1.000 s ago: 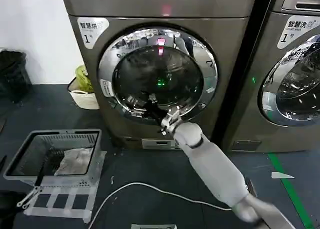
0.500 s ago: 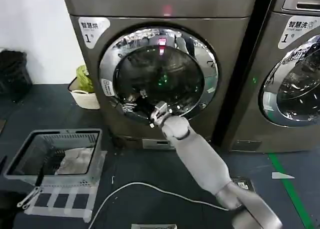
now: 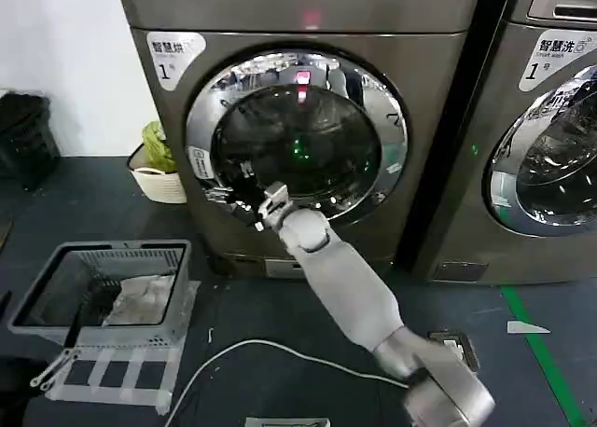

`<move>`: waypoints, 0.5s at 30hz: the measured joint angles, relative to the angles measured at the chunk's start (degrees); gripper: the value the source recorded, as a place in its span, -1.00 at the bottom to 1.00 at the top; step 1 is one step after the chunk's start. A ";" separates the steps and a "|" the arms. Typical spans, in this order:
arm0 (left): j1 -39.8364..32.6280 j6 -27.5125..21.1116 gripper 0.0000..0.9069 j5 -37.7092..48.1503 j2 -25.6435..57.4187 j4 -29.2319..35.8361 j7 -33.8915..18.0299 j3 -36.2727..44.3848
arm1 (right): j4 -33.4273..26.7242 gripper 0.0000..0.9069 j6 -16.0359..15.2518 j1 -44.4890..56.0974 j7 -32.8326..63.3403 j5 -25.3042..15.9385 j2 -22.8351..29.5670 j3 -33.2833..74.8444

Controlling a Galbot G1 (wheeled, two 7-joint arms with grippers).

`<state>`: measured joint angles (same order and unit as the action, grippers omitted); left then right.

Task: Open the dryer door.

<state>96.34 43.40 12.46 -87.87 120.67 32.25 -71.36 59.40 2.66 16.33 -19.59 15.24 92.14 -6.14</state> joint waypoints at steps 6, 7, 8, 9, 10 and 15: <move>0.57 -0.01 1.00 0.00 -0.09 0.46 0.00 -0.13 | -0.60 1.00 0.79 -0.27 -3.68 0.33 0.00 -0.71; 0.68 -0.01 1.00 0.00 -0.15 0.55 0.00 -0.13 | -0.62 1.00 1.02 -0.30 -4.54 0.62 -0.01 -0.83; 0.77 -0.01 1.00 0.00 -0.20 0.60 0.00 -0.16 | -0.62 1.00 1.20 -0.40 -5.61 1.21 -0.01 -1.14; 0.84 -0.01 1.00 0.00 -0.22 0.65 0.00 -0.15 | -0.60 1.00 1.24 -0.47 -6.41 1.76 -0.01 -1.44; 0.95 -0.01 1.00 0.00 -0.24 0.77 0.00 -0.16 | -0.52 1.00 1.41 -0.60 -7.21 2.28 -0.01 -1.70; 1.17 -0.04 1.00 0.00 -0.21 0.87 0.00 -0.25 | -0.23 1.00 2.77 -1.39 -11.97 5.02 -0.04 -2.87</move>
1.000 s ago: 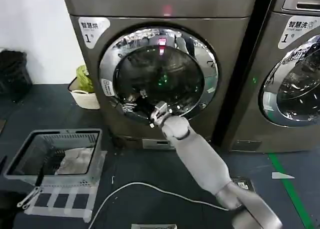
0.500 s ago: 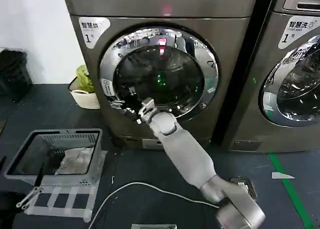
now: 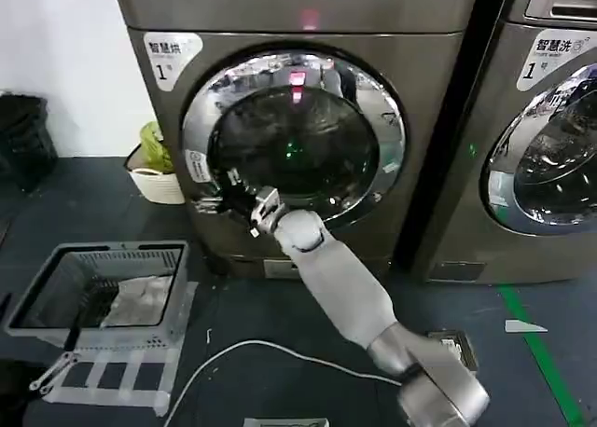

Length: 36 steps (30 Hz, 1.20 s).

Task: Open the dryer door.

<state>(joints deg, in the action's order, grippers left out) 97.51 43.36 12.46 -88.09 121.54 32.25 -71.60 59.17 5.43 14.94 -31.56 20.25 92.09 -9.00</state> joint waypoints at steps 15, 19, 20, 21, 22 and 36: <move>-3.10 -2.51 1.00 -0.59 3.32 -3.68 -1.41 -2.34 | 6.49 1.00 5.43 0.78 -12.90 9.41 -8.62 -4.28; -4.47 -4.35 1.00 -0.57 5.28 -4.44 -1.67 -3.52 | 8.80 1.00 4.79 0.78 -19.00 13.51 -11.85 -4.62; -4.86 -5.02 1.00 -0.91 5.78 -4.47 -2.00 -3.62 | 9.44 1.00 4.32 0.87 -20.65 14.63 -12.69 -4.63; -5.18 -5.36 1.00 -1.36 6.18 -4.48 -2.15 -3.65 | 10.13 1.00 3.78 1.11 -22.35 15.80 -13.50 -4.63; -5.38 -5.74 1.00 -1.68 6.60 -4.55 -2.24 -3.70 | 10.90 1.00 3.34 1.38 -24.17 16.96 -14.34 -4.62; -5.94 -7.16 1.00 -4.12 10.31 -3.99 -2.38 -3.71 | 19.87 1.00 3.15 6.11 -41.43 20.28 -24.81 -1.98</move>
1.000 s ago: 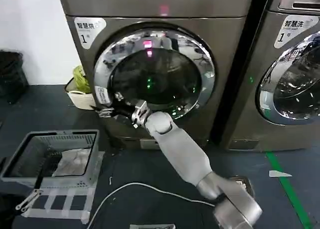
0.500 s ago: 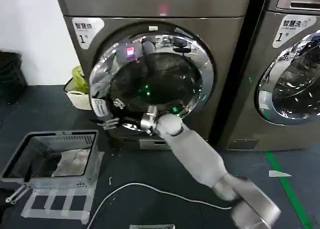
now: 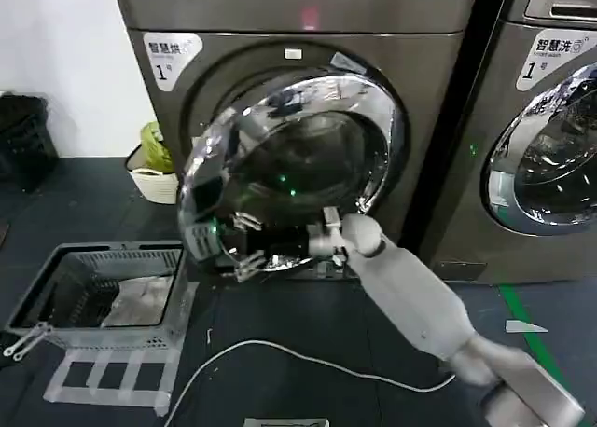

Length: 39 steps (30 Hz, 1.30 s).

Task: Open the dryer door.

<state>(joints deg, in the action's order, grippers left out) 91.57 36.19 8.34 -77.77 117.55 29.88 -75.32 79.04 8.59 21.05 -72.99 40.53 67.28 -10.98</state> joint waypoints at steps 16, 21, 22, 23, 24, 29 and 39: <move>-4.93 -4.50 1.00 -4.89 8.47 -0.58 -0.04 6.34 | 7.64 1.00 0.18 7.12 -10.74 1.72 -9.48 6.99; -9.22 -6.16 1.00 -7.85 12.94 -2.58 -0.41 11.71 | 10.31 1.00 0.15 11.20 -10.74 1.35 -12.23 11.39; -10.20 -6.39 1.00 -8.15 13.65 -3.07 -0.56 12.81 | 10.99 1.00 0.15 12.56 -10.74 1.28 -12.87 12.78; -11.30 -6.62 1.00 -8.61 14.39 -3.79 -0.88 14.07 | 11.66 1.00 0.15 13.92 -10.75 1.27 -13.45 14.09; -12.42 -6.76 1.00 -9.01 15.02 -4.46 -1.07 15.40 | 12.26 1.00 0.21 15.43 -10.74 1.31 -14.06 15.63; -18.48 -6.88 1.00 -10.54 17.35 -8.73 -1.46 23.40 | 14.11 1.00 0.62 23.52 -10.73 2.61 -16.06 25.20; -29.63 -6.52 1.00 -10.49 19.30 -15.16 -1.12 38.43 | 17.86 1.00 3.88 45.02 -9.83 6.53 -13.82 56.43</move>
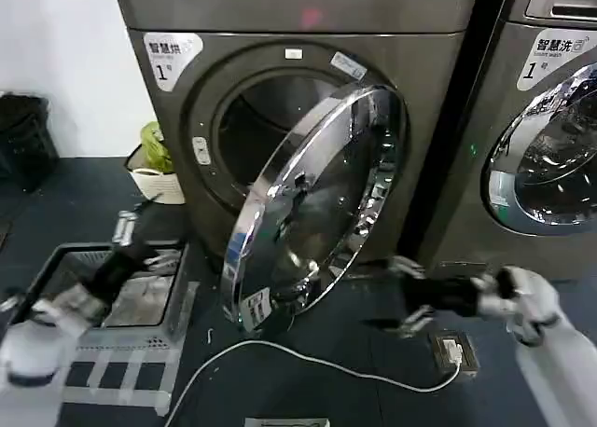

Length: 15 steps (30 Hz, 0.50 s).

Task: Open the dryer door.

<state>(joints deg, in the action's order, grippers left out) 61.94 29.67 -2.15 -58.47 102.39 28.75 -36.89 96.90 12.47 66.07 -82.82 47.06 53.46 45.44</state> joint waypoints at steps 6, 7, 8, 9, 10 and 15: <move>-4.26 1.55 1.00 0.85 1.55 -1.67 0.13 6.94 | -1.21 1.00 7.80 11.83 12.15 -6.85 4.91 20.96; -4.75 1.91 1.00 0.87 1.76 -1.86 0.13 8.09 | -1.70 1.00 8.59 13.45 15.10 -8.77 6.03 24.93; -5.26 2.20 1.00 0.87 2.00 -2.11 0.14 9.23 | -2.11 1.00 9.38 14.89 18.04 -10.57 7.10 28.39; -5.87 2.49 1.00 0.88 2.21 -2.30 0.14 10.50 | -2.60 1.00 10.03 16.16 21.34 -12.37 8.19 31.71; -6.38 2.68 1.00 0.88 2.33 -2.38 0.14 11.59 | -2.97 1.00 10.41 17.17 24.50 -14.01 9.13 34.62; -8.64 3.40 1.00 1.03 2.10 -2.70 0.14 16.65 | -4.32 1.00 9.13 20.47 44.79 -22.62 13.30 45.88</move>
<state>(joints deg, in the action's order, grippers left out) 53.30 33.07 -1.12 -56.37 99.68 28.89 -20.24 92.58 21.60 86.54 -38.04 24.44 66.76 91.32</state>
